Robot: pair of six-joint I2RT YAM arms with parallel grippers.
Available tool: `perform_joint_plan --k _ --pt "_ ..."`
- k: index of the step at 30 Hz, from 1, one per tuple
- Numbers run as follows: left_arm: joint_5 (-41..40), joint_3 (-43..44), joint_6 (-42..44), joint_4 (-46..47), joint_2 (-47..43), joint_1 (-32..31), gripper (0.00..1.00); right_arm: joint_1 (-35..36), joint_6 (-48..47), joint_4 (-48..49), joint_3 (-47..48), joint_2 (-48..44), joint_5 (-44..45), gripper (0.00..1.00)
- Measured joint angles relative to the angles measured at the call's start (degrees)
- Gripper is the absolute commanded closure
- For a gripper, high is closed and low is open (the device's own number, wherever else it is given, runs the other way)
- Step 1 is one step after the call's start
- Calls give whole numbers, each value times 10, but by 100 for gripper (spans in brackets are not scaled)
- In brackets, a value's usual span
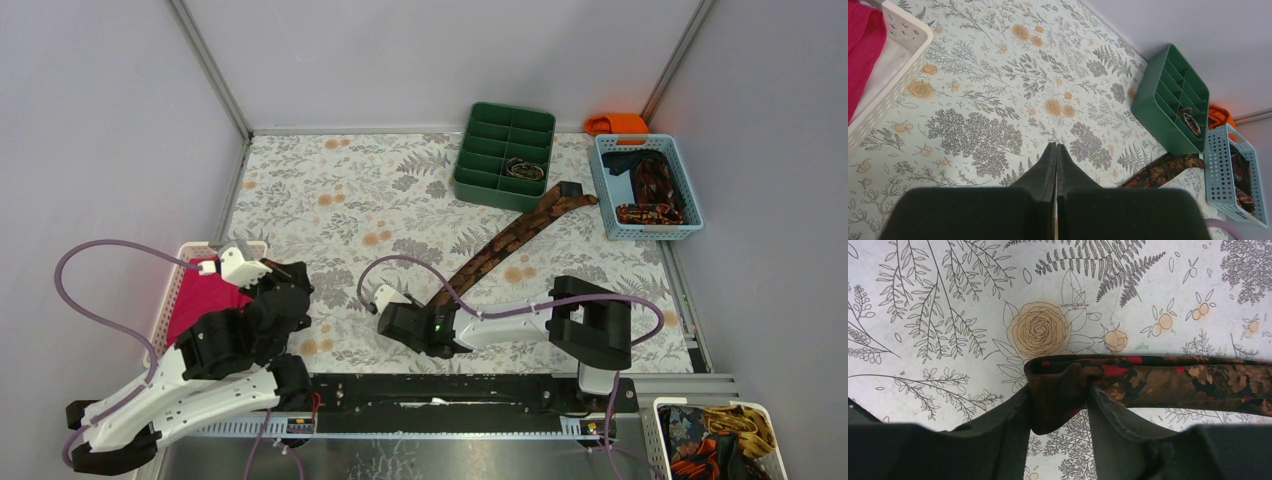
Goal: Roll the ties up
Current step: Roll the tie at the center of the board.
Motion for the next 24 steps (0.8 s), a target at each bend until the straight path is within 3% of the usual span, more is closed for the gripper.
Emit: perform_joint_plan --k 3,11,24 --pt "-2 0 -1 0 2 0 100 -7 9 7 0 0 -15 63" --pt "-10 -6 -12 -2 4 0 100 -27 27 35 -3 -11 -87 69" --pt "-8 -31 14 42 52 0 100 -157 118 170 -66 -60 -375 70"
